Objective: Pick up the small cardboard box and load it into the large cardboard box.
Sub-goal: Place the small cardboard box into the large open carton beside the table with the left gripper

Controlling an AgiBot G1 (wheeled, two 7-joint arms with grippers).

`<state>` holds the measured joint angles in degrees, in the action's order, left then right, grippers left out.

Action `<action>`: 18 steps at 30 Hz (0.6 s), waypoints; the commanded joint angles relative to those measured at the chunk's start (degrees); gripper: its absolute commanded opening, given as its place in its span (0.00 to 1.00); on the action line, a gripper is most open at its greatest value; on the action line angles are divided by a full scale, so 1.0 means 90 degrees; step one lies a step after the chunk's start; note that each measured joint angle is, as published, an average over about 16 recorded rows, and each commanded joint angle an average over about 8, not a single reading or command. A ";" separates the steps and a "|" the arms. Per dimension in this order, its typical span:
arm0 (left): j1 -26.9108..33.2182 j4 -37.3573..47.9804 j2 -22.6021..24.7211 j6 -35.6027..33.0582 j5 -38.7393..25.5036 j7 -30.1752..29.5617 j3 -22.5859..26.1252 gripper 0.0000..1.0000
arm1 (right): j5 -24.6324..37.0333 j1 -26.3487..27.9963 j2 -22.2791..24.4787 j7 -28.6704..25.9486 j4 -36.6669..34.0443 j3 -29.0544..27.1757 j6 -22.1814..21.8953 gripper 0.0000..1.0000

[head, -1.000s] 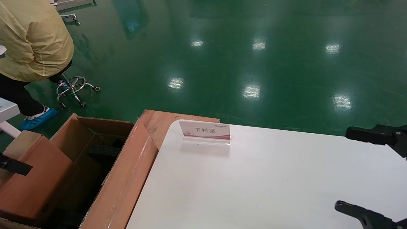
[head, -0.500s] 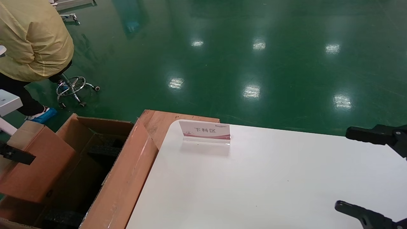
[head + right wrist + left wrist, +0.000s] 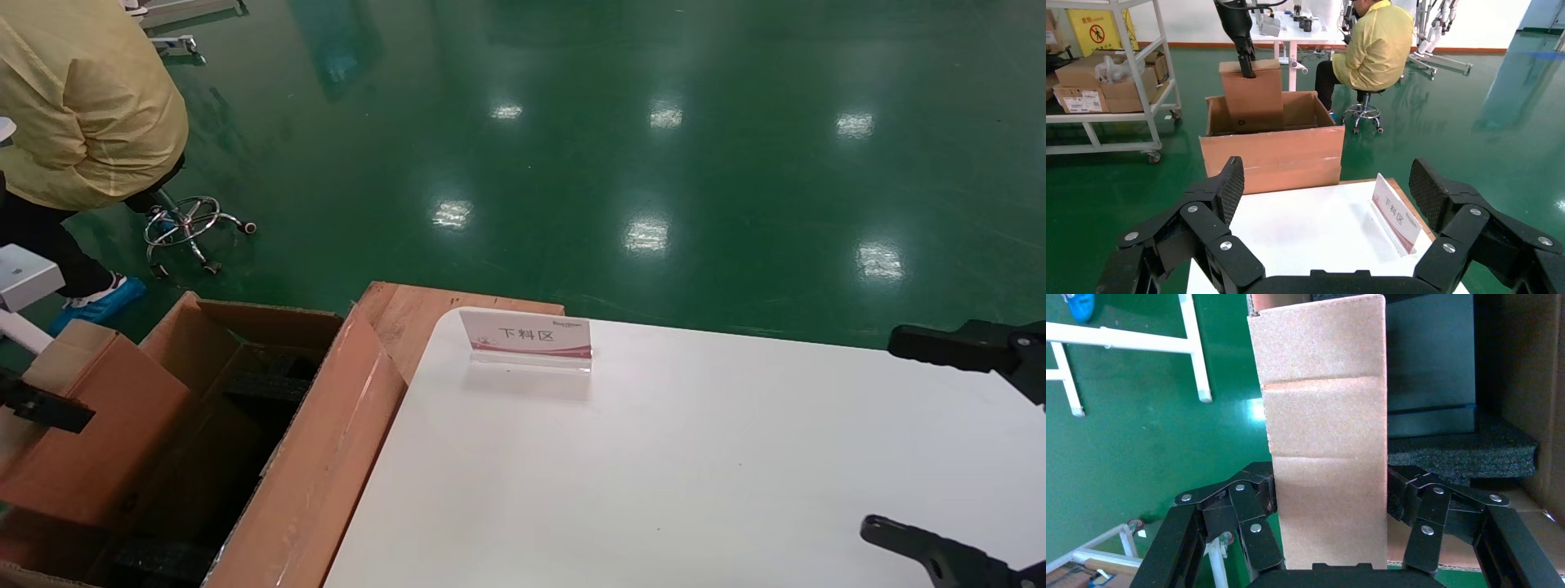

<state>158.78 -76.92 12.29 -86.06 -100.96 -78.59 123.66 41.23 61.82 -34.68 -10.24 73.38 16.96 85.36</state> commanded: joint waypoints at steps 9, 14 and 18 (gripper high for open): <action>-0.0255 0.0031 -0.0143 0.0307 -0.0103 0.0049 0.0041 0.00 | -0.0002 0.0001 0.0001 0.0002 0.0000 0.0003 -0.0002 1.00; -0.0382 0.0084 -0.0170 0.0458 -0.0159 0.0120 0.0093 0.00 | -0.0004 0.0001 0.0002 0.0003 0.0000 0.0005 -0.0002 1.00; -0.0467 0.0161 -0.0173 0.0576 -0.0176 0.0185 0.0128 0.00 | -0.0005 0.0001 0.0003 0.0003 0.0000 0.0007 -0.0003 1.00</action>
<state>154.43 -75.24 10.77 -80.63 -102.35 -76.95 124.86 41.18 61.83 -34.65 -10.21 73.38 17.01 85.34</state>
